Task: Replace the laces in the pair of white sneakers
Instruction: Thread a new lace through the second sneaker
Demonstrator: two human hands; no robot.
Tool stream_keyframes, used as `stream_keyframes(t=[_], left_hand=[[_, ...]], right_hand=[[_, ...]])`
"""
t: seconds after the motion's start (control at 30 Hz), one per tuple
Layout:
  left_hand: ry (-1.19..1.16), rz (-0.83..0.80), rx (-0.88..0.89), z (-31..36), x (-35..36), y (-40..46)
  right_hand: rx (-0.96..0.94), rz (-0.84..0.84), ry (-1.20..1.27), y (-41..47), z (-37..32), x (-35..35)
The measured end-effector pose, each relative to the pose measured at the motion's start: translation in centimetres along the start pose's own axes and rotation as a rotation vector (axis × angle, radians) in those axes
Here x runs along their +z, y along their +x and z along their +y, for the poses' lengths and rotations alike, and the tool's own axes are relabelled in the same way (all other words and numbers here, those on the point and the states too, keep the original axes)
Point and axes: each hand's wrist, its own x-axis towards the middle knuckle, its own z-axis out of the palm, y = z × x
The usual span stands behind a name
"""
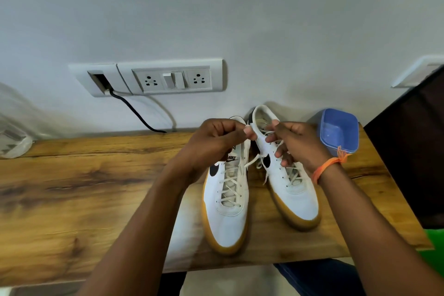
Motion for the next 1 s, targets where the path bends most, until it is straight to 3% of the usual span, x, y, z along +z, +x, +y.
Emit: stream_keyframes(t=[0.17, 0.27, 0.43, 0.53, 0.7, 0.9, 1.0], left_hand=[[-0.071, 0.153, 0.011, -0.2, 0.3, 0.5], [-0.059, 0.178, 0.008, -0.5, 0.2, 0.6], [-0.058, 0.069, 0.005, -1.0, 0.7, 0.7], [-0.035, 0.03, 0.004, -1.0, 0.8, 0.7], [0.031, 0.009, -0.036, -1.1, -0.1, 0.5], [0.227, -0.371, -0.192, -1.3, 1.1, -0.2], [0.457, -0.524, -0.285, -3.1, 2.6, 0.1]], right_hand=[[0.022, -0.502, 0.036, -1.1, -1.0, -0.2], [-0.004, -0.631, 0.031, -1.3, -1.0, 0.0], [0.087, -0.619, 0.372, -1.4, -1.5, 0.0], [0.051, -0.6, 0.265, -1.6, -1.7, 0.0], [-0.01, -0.402, 0.093, -1.1, -1.5, -1.3], [0.037, -0.247, 0.602, 0.0, -1.4, -1.5], [0.055, -0.138, 0.785, 0.6, -1.2, -1.6]])
